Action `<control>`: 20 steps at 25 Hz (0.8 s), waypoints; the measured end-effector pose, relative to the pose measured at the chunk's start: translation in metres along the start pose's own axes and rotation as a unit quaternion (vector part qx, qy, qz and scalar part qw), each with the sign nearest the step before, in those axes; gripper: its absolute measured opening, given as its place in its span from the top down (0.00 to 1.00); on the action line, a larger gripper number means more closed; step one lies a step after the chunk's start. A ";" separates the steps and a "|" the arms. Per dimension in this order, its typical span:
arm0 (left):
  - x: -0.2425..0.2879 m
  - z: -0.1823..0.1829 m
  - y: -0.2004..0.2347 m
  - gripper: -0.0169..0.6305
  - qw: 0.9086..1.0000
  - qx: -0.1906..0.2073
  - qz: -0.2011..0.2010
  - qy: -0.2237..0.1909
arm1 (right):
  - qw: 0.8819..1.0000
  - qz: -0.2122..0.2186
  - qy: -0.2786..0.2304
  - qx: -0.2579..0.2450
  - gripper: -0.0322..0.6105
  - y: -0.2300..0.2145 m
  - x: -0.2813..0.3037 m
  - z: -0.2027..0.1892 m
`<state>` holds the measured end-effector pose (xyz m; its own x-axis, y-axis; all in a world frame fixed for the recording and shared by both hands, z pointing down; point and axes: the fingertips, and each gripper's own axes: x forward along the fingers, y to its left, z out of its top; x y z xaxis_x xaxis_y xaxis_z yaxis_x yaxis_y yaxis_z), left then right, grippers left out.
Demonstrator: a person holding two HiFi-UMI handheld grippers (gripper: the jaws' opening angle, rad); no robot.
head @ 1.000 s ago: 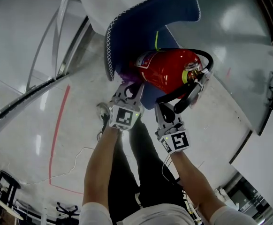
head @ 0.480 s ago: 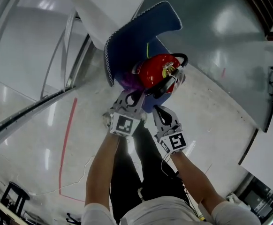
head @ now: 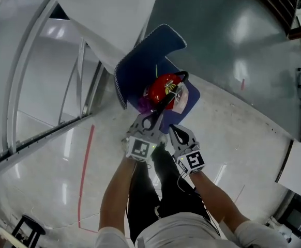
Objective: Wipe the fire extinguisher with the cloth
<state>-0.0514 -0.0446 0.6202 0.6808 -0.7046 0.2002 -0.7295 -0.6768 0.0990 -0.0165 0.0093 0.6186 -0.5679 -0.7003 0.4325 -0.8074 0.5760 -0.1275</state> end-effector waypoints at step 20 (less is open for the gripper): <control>-0.053 0.107 -0.046 0.94 0.999 -0.017 0.026 -0.044 | 0.998 -0.003 -0.064 -0.015 0.93 -0.003 -0.067 0.092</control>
<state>-0.0474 0.0011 0.5005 0.6441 -0.7557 0.1189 -0.7647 -0.6322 0.1248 0.0097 0.0158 0.5081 -0.5805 -0.7508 0.3152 -0.8067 0.5829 -0.0971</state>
